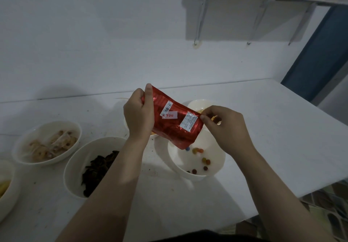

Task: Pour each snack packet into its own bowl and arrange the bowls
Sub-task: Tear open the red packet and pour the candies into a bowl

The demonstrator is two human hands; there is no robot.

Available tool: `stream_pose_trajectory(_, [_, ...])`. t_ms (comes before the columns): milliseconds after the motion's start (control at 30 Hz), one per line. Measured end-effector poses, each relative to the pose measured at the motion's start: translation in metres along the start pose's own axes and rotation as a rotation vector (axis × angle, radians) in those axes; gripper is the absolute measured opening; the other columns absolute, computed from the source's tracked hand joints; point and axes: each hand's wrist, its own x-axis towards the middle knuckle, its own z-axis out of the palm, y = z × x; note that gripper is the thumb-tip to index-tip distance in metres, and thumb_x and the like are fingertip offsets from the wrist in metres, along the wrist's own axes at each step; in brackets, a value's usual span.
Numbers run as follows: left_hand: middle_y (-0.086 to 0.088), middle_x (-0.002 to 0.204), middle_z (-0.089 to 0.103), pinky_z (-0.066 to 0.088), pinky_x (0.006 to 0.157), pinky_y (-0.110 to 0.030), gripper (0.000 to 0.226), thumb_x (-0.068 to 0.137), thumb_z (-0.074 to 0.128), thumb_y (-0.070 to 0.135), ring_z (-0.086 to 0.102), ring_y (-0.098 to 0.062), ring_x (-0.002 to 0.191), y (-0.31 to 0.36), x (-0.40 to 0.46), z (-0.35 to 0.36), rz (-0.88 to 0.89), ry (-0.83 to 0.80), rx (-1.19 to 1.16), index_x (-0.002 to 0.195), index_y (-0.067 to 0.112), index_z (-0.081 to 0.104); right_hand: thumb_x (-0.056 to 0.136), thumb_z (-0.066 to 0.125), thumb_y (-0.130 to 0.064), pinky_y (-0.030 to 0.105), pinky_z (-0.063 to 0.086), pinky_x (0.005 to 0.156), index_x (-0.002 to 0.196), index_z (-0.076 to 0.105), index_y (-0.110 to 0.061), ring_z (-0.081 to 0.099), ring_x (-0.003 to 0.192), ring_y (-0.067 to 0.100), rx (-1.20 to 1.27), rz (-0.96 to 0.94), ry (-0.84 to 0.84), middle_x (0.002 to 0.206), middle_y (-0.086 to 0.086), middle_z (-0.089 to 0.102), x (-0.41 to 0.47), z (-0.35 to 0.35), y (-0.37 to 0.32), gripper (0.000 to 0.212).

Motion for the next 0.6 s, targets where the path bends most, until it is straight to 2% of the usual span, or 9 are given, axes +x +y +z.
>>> stream_pose_trajectory(67, [0.006,0.055,0.046,0.039,0.047,-0.01,0.047,0.1,0.043,0.047,0.053,0.004,0.052,0.0,-0.001,-0.001,0.003,-0.006,0.0,0.061,0.021,0.034,0.093,0.063,-0.023,0.019,0.045,0.066,0.082,0.068,-0.022,0.059,0.073,0.007,-0.011,0.005,-0.01,0.078,-0.012,0.067,0.0,0.002,0.001,0.012])
stream_pose_trajectory(267, [0.008,0.051,0.038,0.034,0.046,-0.008,0.047,0.101,0.045,0.041,0.048,0.005,0.048,0.007,-0.005,-0.003,0.061,-0.007,0.009,0.059,0.023,0.03,0.094,0.063,-0.022,0.023,0.048,0.069,0.084,0.068,-0.022,0.059,0.075,0.008,-0.017,0.024,-0.008,0.082,-0.011,0.067,0.001,0.004,0.004,0.011])
stream_pose_trajectory(600, [0.007,0.052,0.039,0.034,0.048,-0.014,0.047,0.102,0.041,0.042,0.044,-0.002,0.05,0.006,-0.011,-0.004,0.093,-0.015,0.035,0.061,0.022,0.032,0.093,0.063,-0.021,0.006,0.036,0.063,0.091,0.074,-0.022,0.055,0.07,0.0,-0.015,0.095,0.01,0.082,-0.015,0.063,-0.005,0.013,0.006,0.012])
